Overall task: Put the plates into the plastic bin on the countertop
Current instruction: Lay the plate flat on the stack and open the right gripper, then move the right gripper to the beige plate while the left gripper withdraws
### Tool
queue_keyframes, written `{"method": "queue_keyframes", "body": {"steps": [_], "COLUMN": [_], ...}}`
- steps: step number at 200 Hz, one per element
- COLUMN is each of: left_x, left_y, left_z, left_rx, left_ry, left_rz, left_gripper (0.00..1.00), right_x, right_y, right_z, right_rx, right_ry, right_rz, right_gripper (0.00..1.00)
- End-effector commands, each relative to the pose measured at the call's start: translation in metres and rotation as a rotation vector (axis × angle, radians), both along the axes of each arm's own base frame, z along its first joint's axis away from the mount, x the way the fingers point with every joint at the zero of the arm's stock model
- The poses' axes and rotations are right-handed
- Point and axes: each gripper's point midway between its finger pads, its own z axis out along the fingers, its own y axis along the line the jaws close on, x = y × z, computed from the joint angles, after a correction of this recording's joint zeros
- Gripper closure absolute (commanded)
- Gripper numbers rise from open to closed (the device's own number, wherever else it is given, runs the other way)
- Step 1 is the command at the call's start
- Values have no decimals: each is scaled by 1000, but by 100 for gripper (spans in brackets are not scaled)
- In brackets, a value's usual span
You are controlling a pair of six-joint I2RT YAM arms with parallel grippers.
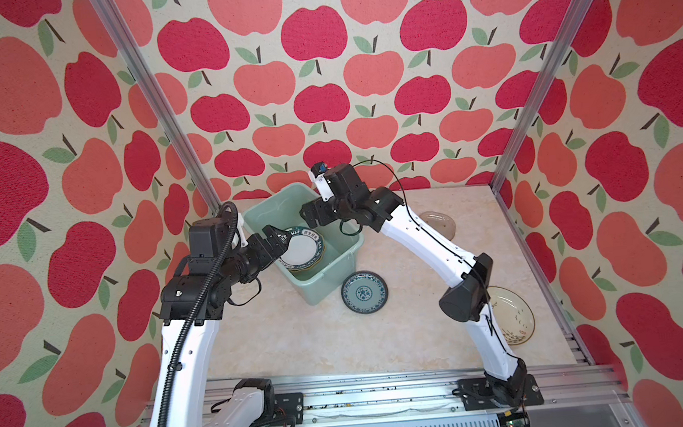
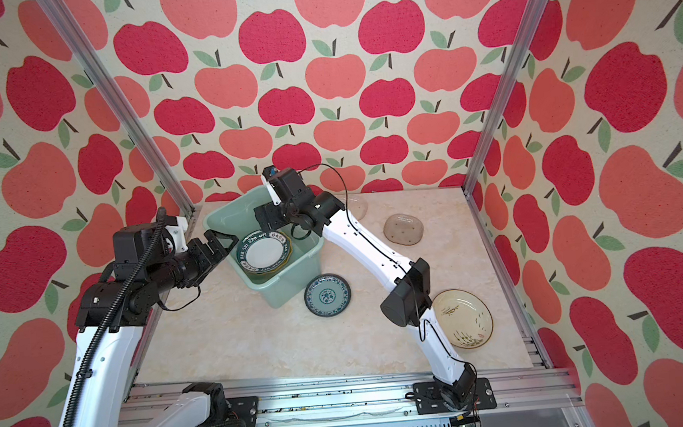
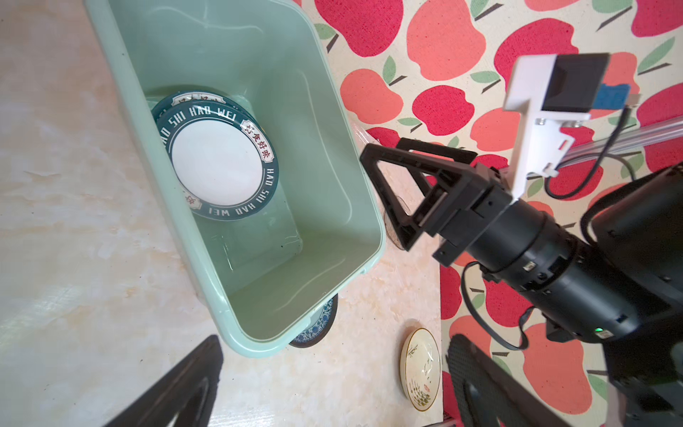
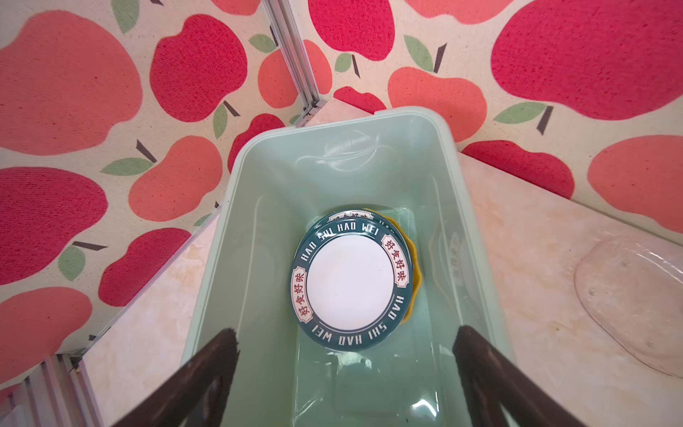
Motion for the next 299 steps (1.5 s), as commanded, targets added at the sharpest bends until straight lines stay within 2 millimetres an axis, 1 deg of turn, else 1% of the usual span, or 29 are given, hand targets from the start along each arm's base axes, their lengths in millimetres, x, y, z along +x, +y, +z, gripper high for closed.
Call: {"method": "queue_keyframes", "body": {"steps": [1, 15, 33, 34, 37, 49, 58, 60, 67, 80, 101, 112, 132, 142, 150, 174, 189, 206, 236, 257, 270, 283, 299], "left_x": [-11, -15, -22, -19, -18, -20, -20, -21, -22, -24, -27, -28, -30, -31, -32, -39, -43, -46, -51, -54, -55, -55, -55], "left_y": [-18, -32, -58, -60, -67, -90, -107, -112, -127, -154, -194, -212, -237, -244, -249, -255, -256, -255, -252, -251, -249, -248, -245], "left_z": [18, 20, 22, 19, 16, 12, 9, 8, 4, -3, -20, -30, -45, -50, -54, -60, -64, -66, -67, -65, -64, -64, -64], "left_rx": [38, 82, 114, 118, 124, 130, 128, 127, 121, 122, 127, 126, 122, 125, 128, 145, 152, 162, 173, 170, 167, 164, 164], "left_ry": [-54, -58, -65, -54, -42, -38, -38, -38, -37, -37, -27, -16, 13, 23, 33, 47, 60, 66, 76, 77, 76, 78, 81], "left_rz": [-107, -153, -225, -228, -245, -295, -326, -337, -366, -415, -483, -513, -565, -586, -603, -650, -674, -692, -716, -724, -722, -716, -710], "left_gripper": [4, 3, 3, 3, 3, 3, 3, 3, 3, 3, 3, 3, 3, 3, 2, 2, 2, 2, 1, 1, 1, 1, 1], "right_x": [-9, -18, -34, -34, -37, -50, -61, -62, -70, -88, -115, -128, -148, -156, -163, -179, -191, -202, -203, -207, -213, -218, -220], "right_y": [-58, -95, -146, -149, -159, -199, -231, -237, -265, -310, -370, -397, -435, -449, -463, -491, -506, -513, -520, -531, -537, -545, -553], "right_z": [9, 9, 5, 2, 0, -10, -20, -24, -27, -44, -71, -88, -118, -130, -140, -167, -186, -202, -215, -226, -235, -238, -239], "right_rx": [-35, -57, -89, -94, -97, -106, -101, -105, -93, -85, -59, -52, -47, -57, -78, -52, -13, 46, 105, 63, 39, 5, -27], "right_ry": [73, 110, 158, 166, 175, 224, 273, 289, 316, 376, 457, 504, 584, 615, 639, 718, 780, 846, 882, 909, 943, 958, 959], "right_rz": [-53, -91, -156, -161, -175, -245, -310, -329, -398, -514, -675, -758, -893, -944, -1003, -1146, -1222, -1273, -1340, -1391, -1439, -1497, -1542], "right_gripper": [7, 7, 7, 7, 7, 7, 7, 8, 8, 9, 9, 9, 9, 9, 7, 4, 4, 4, 5, 5, 6, 7, 4]}}
